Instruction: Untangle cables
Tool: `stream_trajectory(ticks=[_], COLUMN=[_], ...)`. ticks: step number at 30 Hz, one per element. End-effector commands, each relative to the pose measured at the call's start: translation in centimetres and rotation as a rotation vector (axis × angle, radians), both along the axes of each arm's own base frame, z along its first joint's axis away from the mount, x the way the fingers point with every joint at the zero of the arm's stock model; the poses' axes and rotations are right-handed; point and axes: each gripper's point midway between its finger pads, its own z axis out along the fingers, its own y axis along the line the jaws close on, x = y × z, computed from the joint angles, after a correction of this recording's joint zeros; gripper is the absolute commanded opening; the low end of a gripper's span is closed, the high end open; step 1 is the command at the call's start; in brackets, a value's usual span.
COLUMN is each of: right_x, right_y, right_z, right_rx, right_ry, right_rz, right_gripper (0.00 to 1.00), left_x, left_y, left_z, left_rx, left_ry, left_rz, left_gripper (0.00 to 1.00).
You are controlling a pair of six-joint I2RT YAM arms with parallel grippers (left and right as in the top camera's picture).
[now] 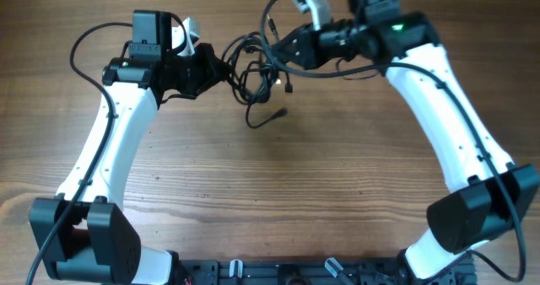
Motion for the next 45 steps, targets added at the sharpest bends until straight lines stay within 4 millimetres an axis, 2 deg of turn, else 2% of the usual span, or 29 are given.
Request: stream_trajectory(ticks=[1,3,4,7,8,11,13,16,18,20,26,31,34,37,41,45], right_x=[-1.9,-1.8,-1.1,2.8,3.2,3.6,3.6,3.1,2.4,1.9,1.5,2.1,2.5,3.3,6.2,6.9], right_y=[-0.6,-0.7,-0.9,-3.3,-3.9,-5.1,-5.3,-4.6,-3.2,-2.2,-0.6,0.2,1.6,2.9,1.4,2.1], right_z=[4.9,5.7,5.4,1.8,1.2,-0.5,-0.9,-0.9,-0.6,-0.5,-0.5,-2.0,-2.0,-2.4,-3.9,-4.2], right_rx=[0.195,0.233,0.212,0.028,-0.009,-0.106,-0.126,-0.134,-0.138,-0.151,-0.193,-0.312,-0.313,-0.295,-0.358,-0.326], right_ry=[-0.034,-0.04,-0.026,0.095,0.104,0.116,0.108,0.081,0.017,-0.046,-0.149,-0.203,-0.244,-0.265,-0.236,-0.233], right_rz=[0.128,0.14,0.094,-0.237,-0.287,-0.367,-0.365,-0.324,-0.238,-0.179,-0.117,-0.169,-0.164,-0.166,-0.351,-0.36], right_gripper=[0.04,0.04,0.04,0.04,0.04,0.05,0.09,0.15,0.21,0.28,0.3,0.32,0.38,0.43,0.43,0.45], left_x=[0.1,-0.2,-0.4,-0.4,-0.3,-0.3,-0.8,-1.9,-2.8,-3.5,-3.9,-3.8,-3.4,-2.9,-2.3,-2.1], left_y=[1.7,1.7,1.8,1.3,0.6,-2.4,-4.1,-5.6,-6.3,-6.5,-6.6,-6.6,-6.7,-6.7,-6.7,-6.7], left_z=[-0.3,-0.6,-0.7,-0.4,0.2,3.3,5.7,8.6,10.5,11.4,11.7,11.9,12.5,13.3,13.6,13.9], left_rx=[0.063,0.066,0.067,0.06,0.036,-0.096,-0.198,-0.326,-0.409,-0.459,-0.507,-0.539,-0.582,-0.645,-0.709,-0.753], left_ry=[0.015,0.033,0.041,0.009,-0.028,-0.209,-0.329,-0.44,-0.506,-0.528,-0.471,-0.4,-0.321,-0.201,-0.029,0.084], left_rz=[0.064,0.063,0.063,0.012,-0.038,-0.253,-0.382,-0.513,-0.592,-0.638,-0.629,-0.589,-0.537,-0.462,-0.346,-0.276], left_gripper=[0.04,0.04,0.04,0.04,0.04,0.04,0.04,0.04,0.04,0.04,0.04,0.04,0.04,0.04,0.04,0.04])
